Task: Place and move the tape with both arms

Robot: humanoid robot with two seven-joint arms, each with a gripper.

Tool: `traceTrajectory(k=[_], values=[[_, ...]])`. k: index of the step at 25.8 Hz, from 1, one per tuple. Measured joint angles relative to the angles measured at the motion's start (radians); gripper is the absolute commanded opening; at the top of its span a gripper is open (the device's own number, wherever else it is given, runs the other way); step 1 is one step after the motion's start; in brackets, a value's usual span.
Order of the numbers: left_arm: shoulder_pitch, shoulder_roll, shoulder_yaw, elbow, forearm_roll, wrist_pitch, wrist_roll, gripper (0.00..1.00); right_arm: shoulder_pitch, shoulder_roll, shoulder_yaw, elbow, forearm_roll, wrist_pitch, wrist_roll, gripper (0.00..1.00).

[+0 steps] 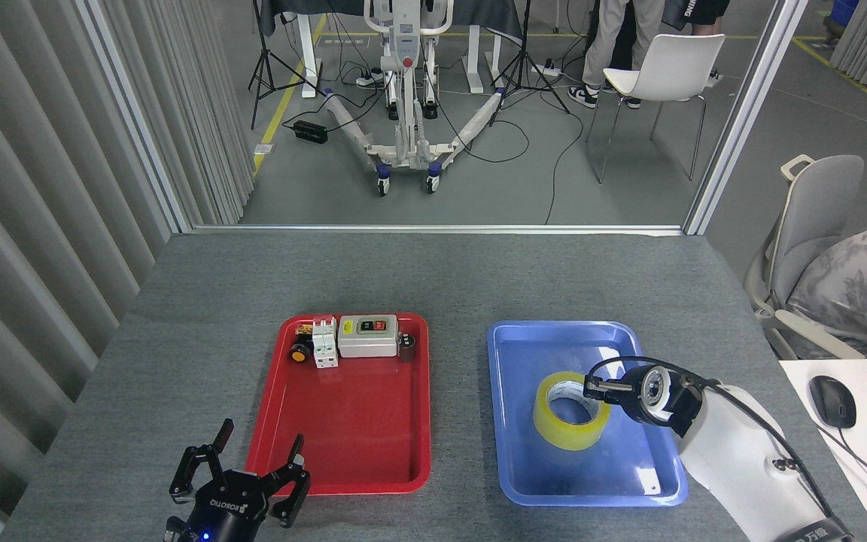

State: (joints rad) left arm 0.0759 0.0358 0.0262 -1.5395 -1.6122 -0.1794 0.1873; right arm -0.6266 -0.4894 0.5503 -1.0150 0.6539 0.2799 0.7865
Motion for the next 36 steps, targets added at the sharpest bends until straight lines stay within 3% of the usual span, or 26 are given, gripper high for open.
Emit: traceTrajectory(k=[3,5,6,8,10,13,15,17,21,26,36], values=[[0.001,-0.002,0.0,0.001,0.0,0.003,0.0,1.0,0.056,-0.074,-0.009,-0.104,0.024,-0.046,-0.11,0.76],[0.001,-0.004,-0.001,0.0,0.0,0.003,0.001,1.0,0.108,-0.12,-0.019,-0.177,0.055,-0.064,-0.237,0.88],[0.001,-0.006,-0.001,0.0,0.001,0.003,0.001,1.0,0.132,-0.133,-0.038,-0.204,0.083,-0.071,-0.308,0.96],[0.0,-0.01,-0.001,0.0,0.001,0.003,0.001,1.0,0.187,-0.13,-0.111,-0.234,0.188,-0.085,-0.463,0.97],[0.0,-0.013,-0.002,0.0,0.002,0.003,0.002,1.0,0.258,-0.08,-0.239,-0.252,0.362,-0.108,-0.61,0.98],[-0.001,-0.019,-0.001,0.002,0.006,0.003,0.002,1.0,0.333,0.041,-0.439,-0.28,0.637,-0.186,-0.765,0.98],[-0.004,-0.023,-0.001,0.005,0.026,0.003,0.001,1.0,0.38,0.122,-0.562,-0.316,0.75,-0.272,-0.817,0.98],[-0.004,-0.027,-0.002,0.006,0.063,0.004,0.001,1.0,0.429,0.172,-0.648,-0.361,0.804,-0.359,-0.844,0.98],[0.007,-0.07,-0.006,0.003,0.115,0.005,0.001,1.0,0.553,0.206,-0.716,-0.457,0.838,-0.427,-0.864,0.98],[0.04,-0.104,-0.02,-0.015,0.125,0.044,0.003,1.0,0.699,0.202,-0.64,-0.58,0.821,-0.309,-0.872,0.98],[0.073,-0.102,-0.067,-0.03,0.126,0.112,0.005,1.0,0.797,0.115,-0.561,-0.654,0.729,-0.237,-0.869,0.99]])
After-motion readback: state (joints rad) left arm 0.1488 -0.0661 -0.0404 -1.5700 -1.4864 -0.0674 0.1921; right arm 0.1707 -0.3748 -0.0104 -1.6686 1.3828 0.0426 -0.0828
